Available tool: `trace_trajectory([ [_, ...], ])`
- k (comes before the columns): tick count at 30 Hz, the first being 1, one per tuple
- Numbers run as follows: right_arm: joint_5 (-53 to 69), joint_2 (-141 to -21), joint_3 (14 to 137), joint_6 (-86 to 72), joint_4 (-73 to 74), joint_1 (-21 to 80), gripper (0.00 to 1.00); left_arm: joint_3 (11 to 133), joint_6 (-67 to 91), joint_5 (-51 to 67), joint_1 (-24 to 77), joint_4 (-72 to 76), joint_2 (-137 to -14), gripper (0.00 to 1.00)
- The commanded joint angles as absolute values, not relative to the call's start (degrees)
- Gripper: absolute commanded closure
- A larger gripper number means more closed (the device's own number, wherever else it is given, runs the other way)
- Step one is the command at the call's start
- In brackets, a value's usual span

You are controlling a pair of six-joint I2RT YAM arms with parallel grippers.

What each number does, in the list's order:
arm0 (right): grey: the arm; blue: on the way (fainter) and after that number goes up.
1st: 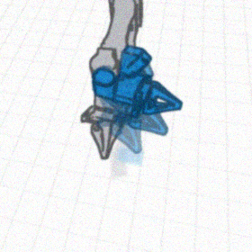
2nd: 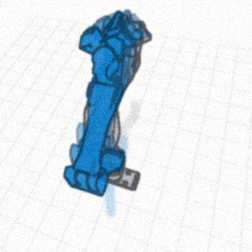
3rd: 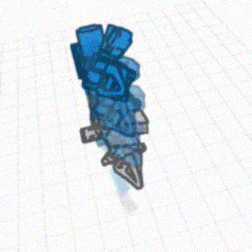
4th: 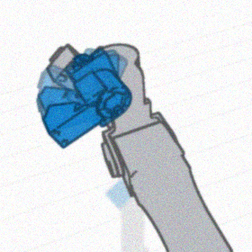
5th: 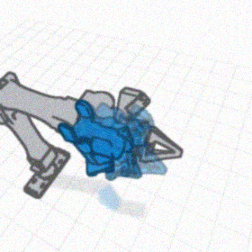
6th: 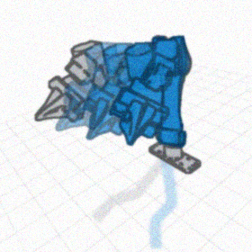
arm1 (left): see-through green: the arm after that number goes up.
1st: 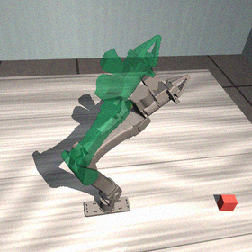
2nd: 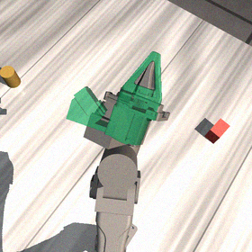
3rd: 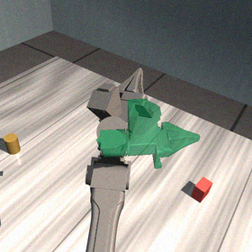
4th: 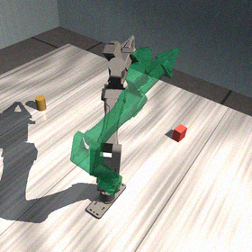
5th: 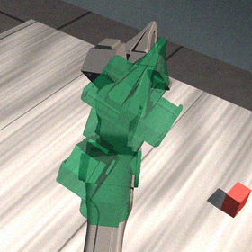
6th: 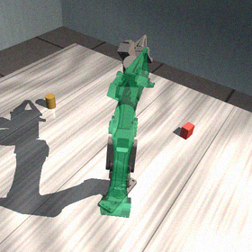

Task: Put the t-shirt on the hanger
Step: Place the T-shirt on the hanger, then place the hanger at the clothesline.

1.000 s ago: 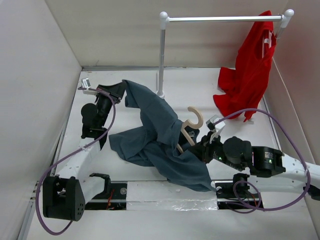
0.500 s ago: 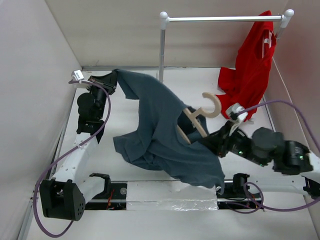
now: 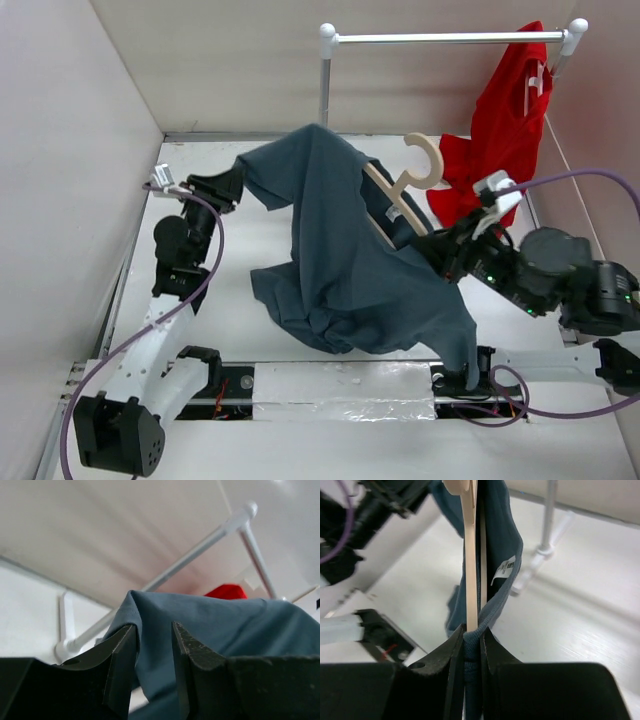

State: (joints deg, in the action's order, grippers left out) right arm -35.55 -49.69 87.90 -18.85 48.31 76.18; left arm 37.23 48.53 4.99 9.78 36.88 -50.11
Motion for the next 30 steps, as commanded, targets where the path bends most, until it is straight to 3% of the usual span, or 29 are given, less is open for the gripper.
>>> trace_trajectory([
  [1,-40.61,-50.10,88.16,-20.22,50.45,72.88,1.00,32.53,45.71,9.84,10.02,39.73,-46.41,0.70],
  [9,-29.98,-60.28,91.13,-13.10,45.01,47.31,1.00,30.85,41.05,13.99,11.42,31.65,-42.45,0.77],
  [16,-24.62,-73.01,102.91,-10.20,41.49,26.24,1.00,31.39,30.42,0.63,30.83,24.09,-46.41,0.76],
  [18,-21.38,-74.87,105.19,-10.11,40.08,22.60,1.00,29.54,29.27,-1.56,34.43,24.26,-45.97,0.75],
  [30,-16.09,-85.94,118.29,-10.55,37.35,8.01,1.00,24.96,28.12,5.88,34.45,28.56,-45.35,0.74],
])
